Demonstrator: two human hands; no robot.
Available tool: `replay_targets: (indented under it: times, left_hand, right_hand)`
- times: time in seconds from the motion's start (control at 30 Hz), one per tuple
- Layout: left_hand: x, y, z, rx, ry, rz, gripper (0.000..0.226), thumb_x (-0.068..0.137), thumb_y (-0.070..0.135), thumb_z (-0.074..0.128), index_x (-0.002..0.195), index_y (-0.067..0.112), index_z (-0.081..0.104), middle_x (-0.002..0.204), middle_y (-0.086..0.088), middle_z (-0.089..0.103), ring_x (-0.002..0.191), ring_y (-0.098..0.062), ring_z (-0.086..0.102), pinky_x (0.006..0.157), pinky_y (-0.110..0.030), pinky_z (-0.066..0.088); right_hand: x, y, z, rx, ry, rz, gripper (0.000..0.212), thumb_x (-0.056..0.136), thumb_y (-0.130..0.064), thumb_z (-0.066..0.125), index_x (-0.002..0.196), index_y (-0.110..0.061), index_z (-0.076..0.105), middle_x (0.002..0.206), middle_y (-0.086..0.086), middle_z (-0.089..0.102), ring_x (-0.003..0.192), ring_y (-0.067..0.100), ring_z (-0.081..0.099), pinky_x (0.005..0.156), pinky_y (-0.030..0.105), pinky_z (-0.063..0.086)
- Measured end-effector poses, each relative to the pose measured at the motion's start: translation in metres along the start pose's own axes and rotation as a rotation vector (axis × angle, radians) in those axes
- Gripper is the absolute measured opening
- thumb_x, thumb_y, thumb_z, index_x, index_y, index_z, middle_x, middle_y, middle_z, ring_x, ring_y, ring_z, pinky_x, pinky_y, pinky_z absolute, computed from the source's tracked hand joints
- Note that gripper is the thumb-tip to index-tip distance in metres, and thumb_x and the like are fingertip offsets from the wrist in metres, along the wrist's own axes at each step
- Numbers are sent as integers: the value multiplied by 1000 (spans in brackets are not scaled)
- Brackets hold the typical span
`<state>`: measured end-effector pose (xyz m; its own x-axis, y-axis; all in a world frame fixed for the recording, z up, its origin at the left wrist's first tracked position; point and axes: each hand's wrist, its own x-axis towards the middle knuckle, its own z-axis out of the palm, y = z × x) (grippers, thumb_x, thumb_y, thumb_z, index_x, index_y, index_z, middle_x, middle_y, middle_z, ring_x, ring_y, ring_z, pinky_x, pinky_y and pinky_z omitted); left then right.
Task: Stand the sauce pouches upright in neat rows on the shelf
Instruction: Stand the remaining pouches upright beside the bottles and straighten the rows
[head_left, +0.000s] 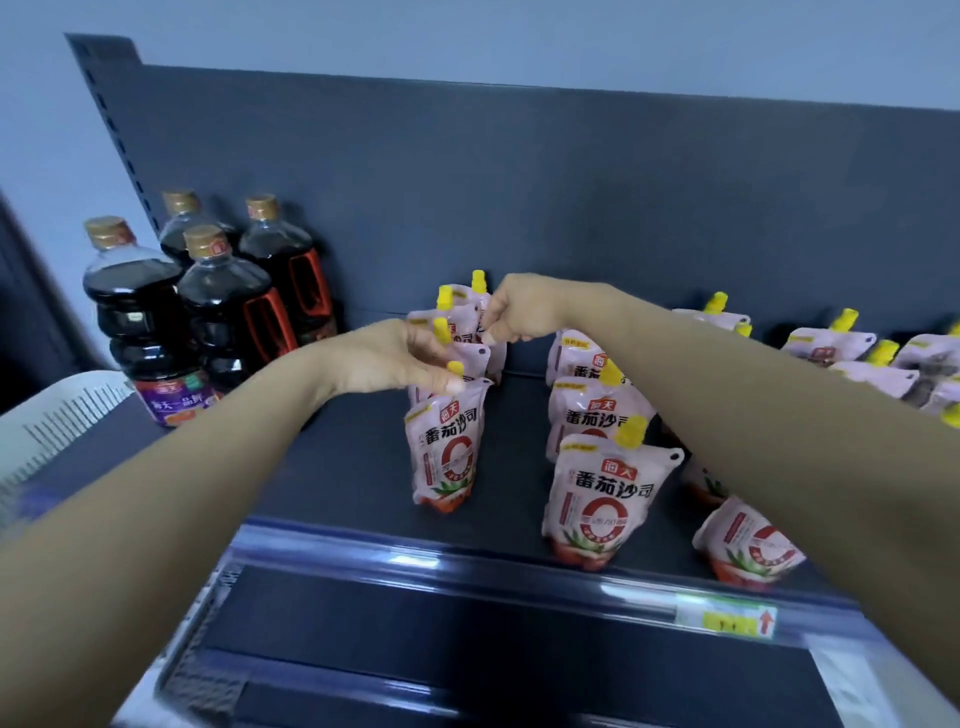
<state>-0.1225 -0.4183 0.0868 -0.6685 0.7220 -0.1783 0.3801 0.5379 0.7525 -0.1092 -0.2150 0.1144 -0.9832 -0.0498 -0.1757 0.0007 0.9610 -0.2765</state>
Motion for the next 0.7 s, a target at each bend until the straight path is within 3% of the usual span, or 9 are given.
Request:
replay_targets:
  times: [0.07,0.2,0.3,0.4,0.47,0.53,0.6,0.7]
  left_hand:
    - [-2,-14,12,77,-43,-34,30,70,28,78,95,12,70,89,8,66,87,-9,58,91,-26,42]
    - [-2,-21,21,20,-8,-11,18,83,11,64,95,-3,67,84,-3,56,82,-15,52,81,-33,48]
    - [-5,-20,18,-2,-91,-23,10,85,4,63,89,6,72,86,-3,66,84,-15,62,84,-35,55]
    - [-10,-17,18,-25,-187,-13,23,86,3,62,78,22,72,81,5,70,78,-9,65,79,-25,55]
    - [-14,-16,19,-30,-217,-16,28,86,3,62,78,28,71,83,8,71,80,-7,66,79,-24,54]
    - [-16,-16,19,-51,-226,-28,29,86,4,62,81,31,71,83,11,71,80,-4,66,80,-23,55]
    - [-18,-16,18,-75,-228,-40,24,85,3,62,89,25,71,84,10,71,79,-4,66,80,-25,56]
    - [-18,-16,19,-90,-220,-61,22,85,2,62,102,12,69,89,1,70,82,-10,66,85,-31,54]
  right_hand:
    - [2,-3,4,0,-13,12,30,88,-17,64,115,-4,66,98,17,65,81,20,54,75,32,50]
    - [5,-6,9,5,-21,39,32,87,-18,64,116,-4,65,103,18,65,85,22,57,88,39,53]
    - [8,-8,16,10,-42,58,36,88,-19,63,118,-1,63,112,19,64,92,29,63,90,39,54]
    - [14,-11,22,41,-68,77,38,87,-20,64,116,5,60,113,21,63,96,28,64,92,43,54]
    - [18,-13,26,29,-96,76,28,88,-18,63,95,9,59,88,19,58,82,26,58,83,40,55]
    - [23,-17,29,-8,-98,72,30,88,-18,62,66,-6,46,70,7,43,72,23,49,67,32,47]
    - [28,-19,32,-51,-93,40,41,89,-19,61,59,-14,35,64,2,36,69,23,46,64,31,44]
    - [34,-20,33,-140,-95,17,39,89,-24,62,59,-14,38,71,6,42,73,23,47,57,28,38]
